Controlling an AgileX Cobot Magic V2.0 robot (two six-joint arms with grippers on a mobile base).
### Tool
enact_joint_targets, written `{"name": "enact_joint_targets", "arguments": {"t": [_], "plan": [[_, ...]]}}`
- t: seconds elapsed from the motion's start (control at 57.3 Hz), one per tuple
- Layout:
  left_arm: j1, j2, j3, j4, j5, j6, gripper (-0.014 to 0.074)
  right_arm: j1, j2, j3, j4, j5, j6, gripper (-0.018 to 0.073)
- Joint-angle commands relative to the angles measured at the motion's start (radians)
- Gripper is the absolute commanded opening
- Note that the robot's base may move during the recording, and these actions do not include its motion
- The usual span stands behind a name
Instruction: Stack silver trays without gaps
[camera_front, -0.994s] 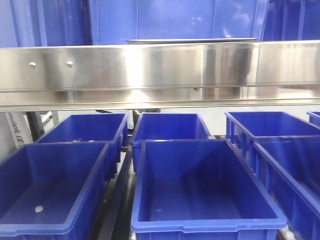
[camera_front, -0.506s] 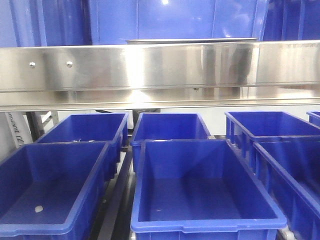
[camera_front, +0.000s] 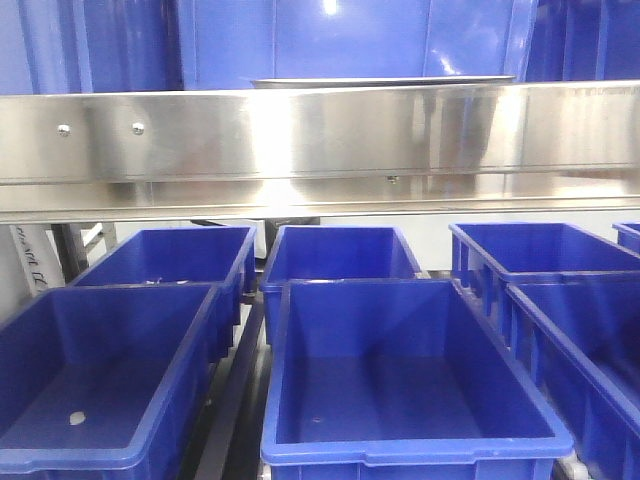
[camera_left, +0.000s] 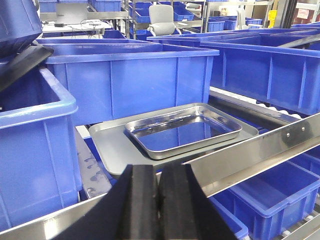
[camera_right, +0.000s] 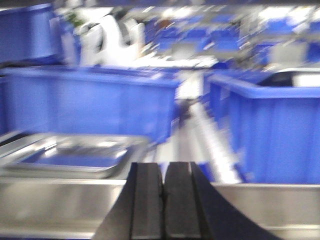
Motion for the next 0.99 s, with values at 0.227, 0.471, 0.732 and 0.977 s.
{"name": "enact_joint_targets", "arguments": {"t": [0.227,0.471,0.732,0.977], "plan": [[-0.008,-0.004,0.004,-0.005,-0.012,-0.007,-0.002,-0.025,-0.116,0.328,-0.012,-0.282,-0.006,-0.0079],[-0.008,-0.004,0.004,-0.005,-0.012,-0.007,-0.002,-0.025,-0.116,0.495,-0.009,-0.378,-0.006,-0.0079],[-0.008,-0.004,0.004,-0.005,-0.012,-0.007,-0.002,-0.025,-0.116,0.532,-0.009,-0.421,0.004,-0.0079],[-0.008,-0.004,0.004,-0.005,-0.012,-0.007,-0.002,-0.025,-0.116,0.532,-0.009,-0.332,0.004,-0.0079]]}}
